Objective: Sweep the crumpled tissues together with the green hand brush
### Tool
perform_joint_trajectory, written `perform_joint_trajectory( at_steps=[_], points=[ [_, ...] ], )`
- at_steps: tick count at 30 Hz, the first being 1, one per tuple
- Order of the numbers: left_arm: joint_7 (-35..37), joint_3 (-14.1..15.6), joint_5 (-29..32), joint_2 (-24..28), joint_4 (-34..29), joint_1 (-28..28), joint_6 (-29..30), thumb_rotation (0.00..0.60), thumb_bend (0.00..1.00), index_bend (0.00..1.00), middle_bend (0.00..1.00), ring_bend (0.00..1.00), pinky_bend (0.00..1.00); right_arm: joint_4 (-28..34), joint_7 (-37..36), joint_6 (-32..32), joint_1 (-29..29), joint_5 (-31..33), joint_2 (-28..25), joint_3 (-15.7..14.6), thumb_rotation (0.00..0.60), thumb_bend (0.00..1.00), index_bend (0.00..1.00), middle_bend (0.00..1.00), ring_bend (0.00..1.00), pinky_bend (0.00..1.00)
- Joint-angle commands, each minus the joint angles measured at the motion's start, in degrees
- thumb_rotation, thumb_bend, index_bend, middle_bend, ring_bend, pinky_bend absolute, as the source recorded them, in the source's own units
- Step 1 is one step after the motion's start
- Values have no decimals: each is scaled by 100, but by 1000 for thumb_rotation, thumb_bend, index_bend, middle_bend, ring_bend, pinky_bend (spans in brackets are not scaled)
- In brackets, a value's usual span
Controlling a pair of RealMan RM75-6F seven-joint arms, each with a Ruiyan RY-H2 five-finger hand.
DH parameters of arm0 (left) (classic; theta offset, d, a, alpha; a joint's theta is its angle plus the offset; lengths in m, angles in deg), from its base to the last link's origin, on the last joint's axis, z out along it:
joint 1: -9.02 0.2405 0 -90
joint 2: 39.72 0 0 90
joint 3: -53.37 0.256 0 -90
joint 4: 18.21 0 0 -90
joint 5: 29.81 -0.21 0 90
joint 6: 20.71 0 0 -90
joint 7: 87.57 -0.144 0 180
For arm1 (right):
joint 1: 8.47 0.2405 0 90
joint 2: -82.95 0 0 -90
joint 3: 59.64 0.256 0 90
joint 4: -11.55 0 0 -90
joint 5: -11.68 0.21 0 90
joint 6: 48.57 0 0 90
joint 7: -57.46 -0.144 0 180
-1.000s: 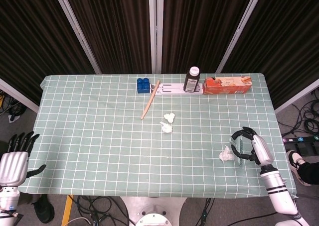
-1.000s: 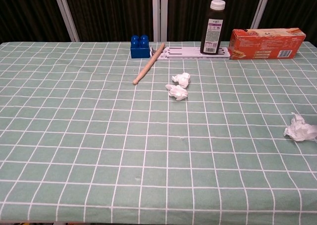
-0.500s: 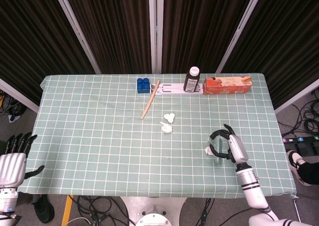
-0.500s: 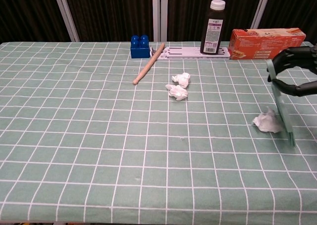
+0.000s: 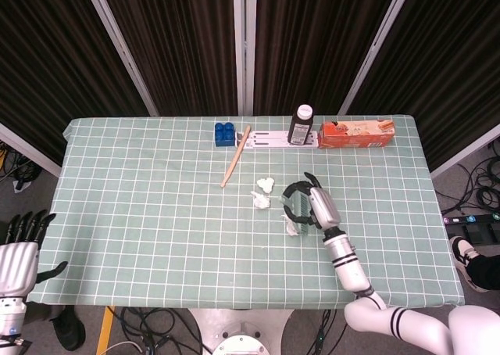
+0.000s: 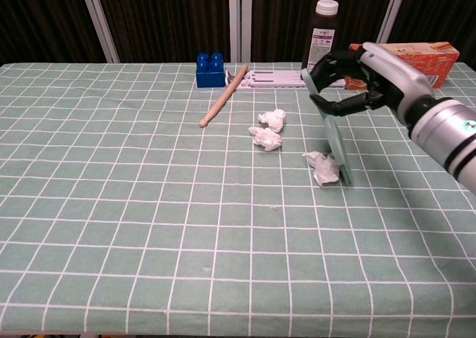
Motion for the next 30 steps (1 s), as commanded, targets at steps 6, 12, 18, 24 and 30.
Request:
perform_joint_trajectory(
  at_steps=[6, 12, 18, 24, 30],
  points=[
    [4, 0, -2, 17, -17, -5, -16, 600, 0, 123, 77, 45, 0, -1071, 66, 390, 807, 232, 854, 645, 600, 512, 660, 537, 288, 52],
    [24, -2, 19, 15, 0, 5, -19, 600, 0, 123, 77, 45, 0, -1568, -37, 468, 1139, 272, 1212, 836, 600, 512, 659, 537, 288, 51],
    [70, -9, 23, 1, 49, 13, -7, 600, 0, 123, 77, 45, 0, -1279, -198, 391, 1117, 126, 971, 805, 600, 513, 659, 537, 288, 51],
    [85, 3, 22, -9, 81, 9, -38, 600, 0, 123, 77, 45, 0, -243, -172, 954, 1076, 244, -166, 926, 600, 591, 658, 556, 295, 56],
    [-5, -1, 16, -4, 23, 21, 1, 600, 0, 123, 77, 44, 0, -83, -838, 2870, 1729, -38, -1266, 783, 600, 753, 674, 564, 295, 59]
  ],
)
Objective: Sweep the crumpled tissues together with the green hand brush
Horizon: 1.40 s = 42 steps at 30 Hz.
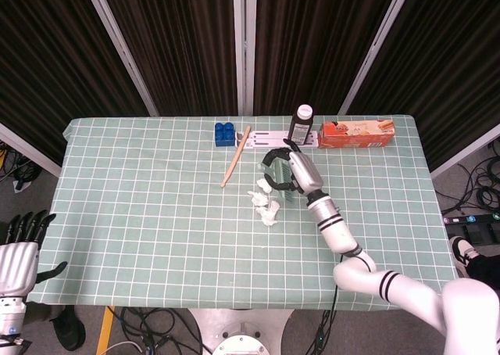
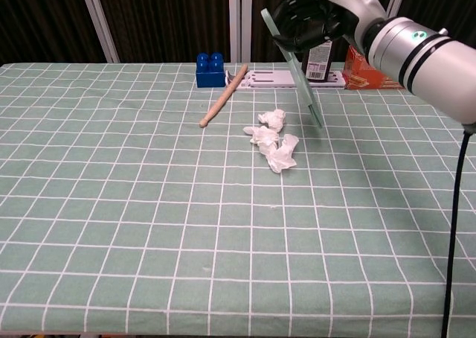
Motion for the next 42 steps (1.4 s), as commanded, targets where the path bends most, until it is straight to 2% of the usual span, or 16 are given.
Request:
perform_joint_trajectory(
  at_steps=[1, 7, 12, 15, 24, 29, 34, 38, 42],
  points=[
    [-33, 0, 15, 13, -34, 20, 24, 600, 0, 123, 77, 45, 0, 112, -728, 1611, 622, -409, -878, -153, 600, 760, 675, 564, 291, 59],
    [-115, 8, 62, 41, -124, 53, 32, 600, 0, 123, 77, 44, 0, -745, -1820, 1952, 1228, -1306, -685, -570, 600, 816, 676, 565, 288, 61],
    [-126, 4, 135, 62, -180, 116, 80, 600, 0, 123, 77, 44, 0, -1565, -2760, 1496, 1516, -1851, -334, -949, 600, 831, 681, 579, 289, 61],
    [-122, 0, 198, 63, -181, 129, 49, 600, 0, 123, 77, 44, 0, -1954, -3236, 1277, 1637, -2043, -217, -1163, 600, 831, 689, 587, 291, 61],
    [-229, -7, 226, 81, -257, 120, 16, 600, 0, 123, 77, 45, 0, -2844, -4678, 1265, 2194, -2422, 266, -1828, 600, 832, 703, 598, 292, 61],
    [-232, -15, 227, 79, -261, 119, 17, 600, 0, 123, 77, 44, 0, -2932, -5506, 1019, 2320, -2637, 308, -2224, 600, 832, 704, 598, 292, 61],
    [-179, -15, 214, 70, -218, 106, -12, 600, 0, 123, 77, 45, 0, -2784, -6074, 490, 2305, -2853, 161, -2582, 600, 832, 707, 598, 291, 60],
    [-141, -25, 175, 52, -180, 94, 5, 600, 0, 123, 77, 45, 0, -2622, -6073, 202, 2244, -2906, -14, -2747, 600, 832, 708, 598, 290, 60],
    [-89, -27, 169, 23, -132, 90, -4, 600, 0, 123, 77, 45, 0, -2305, -5681, -292, 1930, -2666, -309, -2633, 600, 829, 707, 598, 291, 60]
  ],
)
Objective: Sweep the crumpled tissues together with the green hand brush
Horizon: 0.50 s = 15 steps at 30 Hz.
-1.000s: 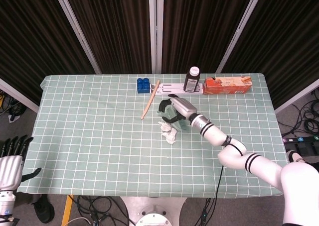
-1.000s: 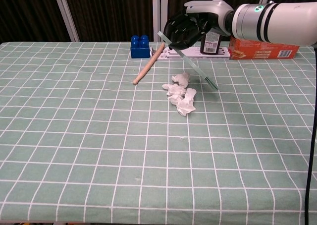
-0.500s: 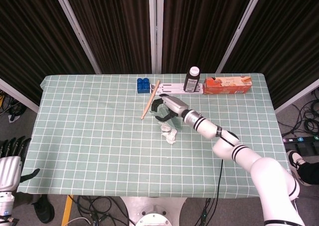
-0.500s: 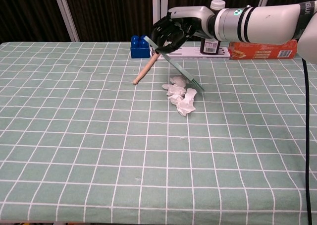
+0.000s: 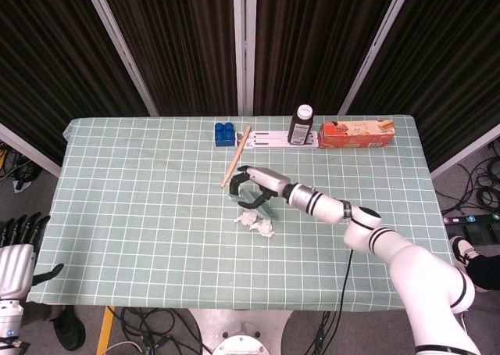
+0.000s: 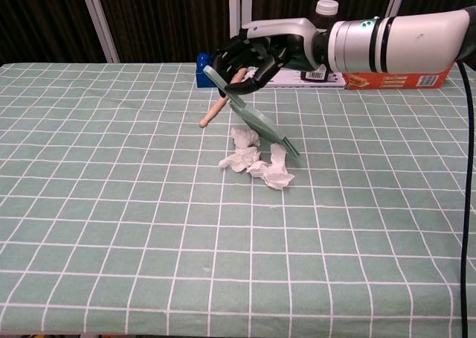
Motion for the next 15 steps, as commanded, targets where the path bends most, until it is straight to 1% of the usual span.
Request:
perform_joint_trajectory(
  at_steps=[1, 2, 5, 7, 9, 12, 15],
  points=[
    [26, 2, -1, -20, 30, -6, -16, 600, 0, 123, 77, 45, 0, 331, 497, -435, -326, 215, -317, 91, 600, 826, 706, 598, 291, 60],
    [36, 0, -3, -28, 41, -11, -22, 600, 0, 123, 77, 45, 0, 457, 690, -535, -431, 275, -424, 110, 600, 823, 705, 598, 291, 60],
    [71, -17, -29, -56, 89, -28, -14, 600, 0, 124, 77, 45, 0, 1039, 1615, -819, -890, 560, -832, 163, 600, 796, 698, 598, 291, 61],
    [100, -25, -66, -78, 124, -37, 9, 600, 0, 123, 77, 45, 0, 1519, 2556, -888, -1228, 774, -1149, 137, 600, 763, 689, 598, 287, 61],
    [120, -26, -102, -93, 158, -56, 6, 600, 0, 123, 77, 45, 0, 1985, 3517, -843, -1516, 985, -1460, 69, 600, 745, 669, 596, 277, 61],
    [137, -26, -157, -97, 188, -93, -13, 600, 0, 123, 77, 44, 0, 2518, 4553, -672, -1828, 1354, -1764, 18, 600, 730, 640, 568, 246, 58],
    [166, -33, -196, -108, 199, -97, 24, 600, 0, 123, 77, 45, 0, 2685, 5471, -502, -2048, 1682, -1825, -1, 600, 705, 608, 538, 223, 56]
  ],
)
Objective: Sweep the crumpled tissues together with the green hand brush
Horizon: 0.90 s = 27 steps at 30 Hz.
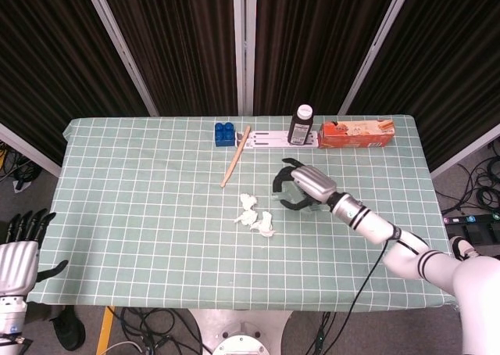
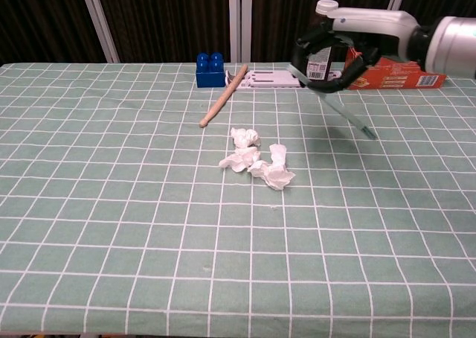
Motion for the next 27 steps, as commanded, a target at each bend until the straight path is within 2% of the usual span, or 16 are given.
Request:
perform_joint_trajectory(
  at_steps=[1, 6, 10, 15, 18, 19, 21, 24, 27],
  points=[
    [21, -1, -24, -10, 8, 6, 37, 600, 0, 123, 77, 45, 0, 826, 2043, 192, -753, 829, -512, -56, 600, 697, 597, 529, 216, 55],
    [36, 29, -23, -14, 16, 49, 74, 600, 0, 123, 77, 45, 0, 636, 3613, 348, -1010, 1384, -182, 49, 600, 654, 547, 501, 194, 48],
    [53, 39, -11, -24, 18, 64, 76, 600, 0, 123, 77, 44, 0, 621, 4258, 484, -1155, 1838, 66, 205, 600, 631, 497, 469, 172, 26],
    [72, 36, -18, -40, 46, 57, 69, 600, 0, 123, 77, 44, 0, 768, 4882, 644, -1294, 2207, 150, 266, 600, 562, 277, 332, 86, 0],
    [99, 33, -34, -54, 83, 47, 67, 600, 0, 123, 77, 45, 0, 1010, 5080, 576, -1442, 2384, 49, 313, 600, 492, 109, 225, 24, 0],
    [113, 33, -36, -60, 97, 46, 65, 600, 0, 123, 77, 45, 0, 1097, 5098, 497, -1502, 2390, -7, 326, 600, 470, 51, 182, 7, 0],
    [151, 21, -27, -78, 134, 41, 64, 600, 0, 124, 77, 44, 0, 1327, 5037, 159, -1694, 2338, -163, 386, 600, 453, 4, 139, 0, 0],
    [196, 5, -12, -119, 196, 41, 68, 600, 0, 123, 76, 44, 0, 1755, 4827, -592, -2110, 2150, -494, 447, 600, 449, 0, 144, 0, 0],
    [227, 7, -21, -154, 266, 33, 59, 600, 0, 123, 77, 44, 0, 2208, 4682, -1446, -2646, 1881, -925, 371, 600, 420, 0, 153, 0, 0]
  ],
)
